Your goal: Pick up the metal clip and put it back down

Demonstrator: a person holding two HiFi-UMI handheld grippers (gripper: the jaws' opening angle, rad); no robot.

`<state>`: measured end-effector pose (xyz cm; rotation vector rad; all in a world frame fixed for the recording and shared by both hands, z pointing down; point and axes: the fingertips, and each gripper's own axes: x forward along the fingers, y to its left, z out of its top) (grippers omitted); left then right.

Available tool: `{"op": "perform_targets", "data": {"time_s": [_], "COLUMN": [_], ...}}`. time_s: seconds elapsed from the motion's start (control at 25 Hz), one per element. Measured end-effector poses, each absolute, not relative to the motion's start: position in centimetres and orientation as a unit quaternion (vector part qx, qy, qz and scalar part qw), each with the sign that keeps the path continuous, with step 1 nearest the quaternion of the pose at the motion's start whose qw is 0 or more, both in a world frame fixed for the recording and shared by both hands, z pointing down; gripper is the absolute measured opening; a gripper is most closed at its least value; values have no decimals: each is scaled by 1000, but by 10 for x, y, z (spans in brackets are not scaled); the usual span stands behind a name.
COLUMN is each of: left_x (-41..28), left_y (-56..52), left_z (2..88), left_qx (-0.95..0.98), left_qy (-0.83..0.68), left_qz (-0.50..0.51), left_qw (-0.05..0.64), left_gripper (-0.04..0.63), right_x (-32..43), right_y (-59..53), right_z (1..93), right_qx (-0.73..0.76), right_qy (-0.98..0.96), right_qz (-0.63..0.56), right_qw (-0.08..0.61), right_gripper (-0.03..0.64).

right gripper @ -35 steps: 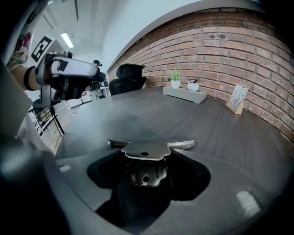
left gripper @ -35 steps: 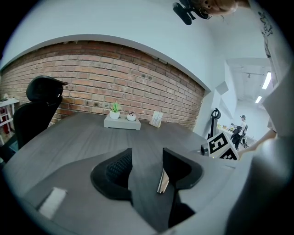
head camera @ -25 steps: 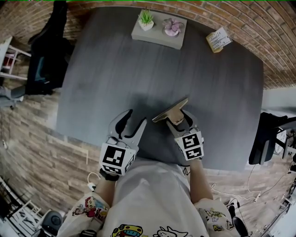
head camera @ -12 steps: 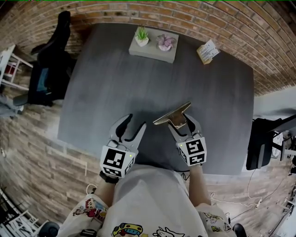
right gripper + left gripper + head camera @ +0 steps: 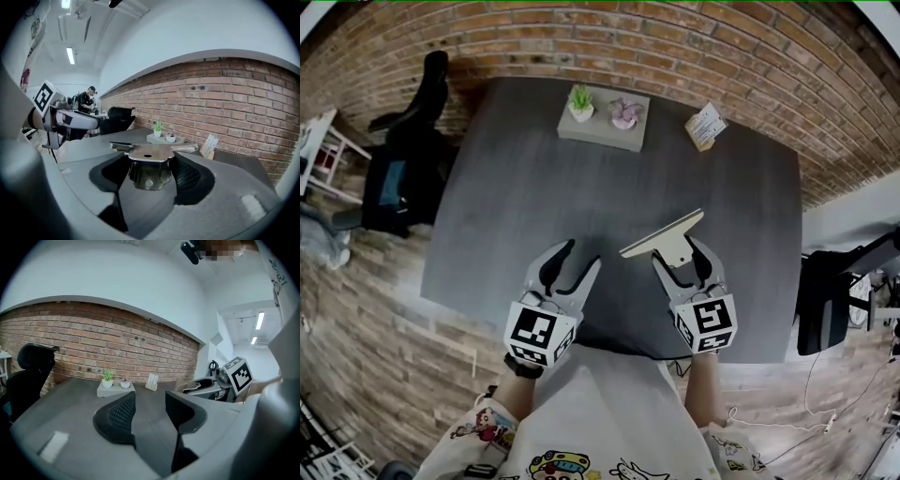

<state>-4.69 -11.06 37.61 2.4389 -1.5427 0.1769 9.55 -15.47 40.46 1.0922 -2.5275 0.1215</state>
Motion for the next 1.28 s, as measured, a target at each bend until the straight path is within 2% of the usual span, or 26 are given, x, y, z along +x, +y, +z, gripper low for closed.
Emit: {"op": "perform_targets", "data": {"time_s": [0.32,0.8,1.28], "left_x": [-40,-35,-40], "left_y": [-109,-109,-114], "left_z": [344,322,324], "left_qx": [849,852,847], "left_qy": [-517,-515,-521], "left_qz": [47,35,46], "left_qw": [102,84,94], "left_gripper": [165,55,-2], "right_x": [113,152,147], "right_y": [-141,-128,-131], "right_z": [363,335,346], "right_qx": [404,440,437], "right_qy": [-902,-890,-889], "right_qz": [36,62,84], "right_qw": [150,98,103], "right_gripper": [284,284,284]}}
